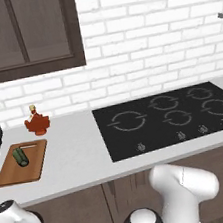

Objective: Place the appropriate cutting tool for cutting the cucumber skin on the cutting board.

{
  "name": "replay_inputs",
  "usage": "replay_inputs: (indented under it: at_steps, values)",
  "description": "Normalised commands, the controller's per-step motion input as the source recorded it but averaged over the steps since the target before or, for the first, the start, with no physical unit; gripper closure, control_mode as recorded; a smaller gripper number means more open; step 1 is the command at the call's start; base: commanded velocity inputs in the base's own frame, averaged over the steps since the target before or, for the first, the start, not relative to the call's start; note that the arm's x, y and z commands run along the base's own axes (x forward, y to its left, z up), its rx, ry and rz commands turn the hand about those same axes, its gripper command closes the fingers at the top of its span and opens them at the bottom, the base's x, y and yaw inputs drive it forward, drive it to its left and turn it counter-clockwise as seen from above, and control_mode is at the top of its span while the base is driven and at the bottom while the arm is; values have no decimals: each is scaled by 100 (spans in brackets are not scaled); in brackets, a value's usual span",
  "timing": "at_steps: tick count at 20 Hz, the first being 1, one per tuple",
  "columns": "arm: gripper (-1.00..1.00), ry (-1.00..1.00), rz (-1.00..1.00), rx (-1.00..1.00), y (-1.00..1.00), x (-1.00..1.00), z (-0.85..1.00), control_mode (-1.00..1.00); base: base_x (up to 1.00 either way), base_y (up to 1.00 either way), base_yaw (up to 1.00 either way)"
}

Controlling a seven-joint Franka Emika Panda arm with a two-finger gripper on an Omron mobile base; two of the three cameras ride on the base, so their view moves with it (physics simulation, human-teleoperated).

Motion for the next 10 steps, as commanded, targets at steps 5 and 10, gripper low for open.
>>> replay_inputs:
  at_steps: [5, 10]
  values:
    - [-100, 1, -4, -5, 0, 0, -42, -100, 0, 0, 0]
    - [-100, 0, 0, 0, 0, 4, -26, -100, 0, 0, 0]
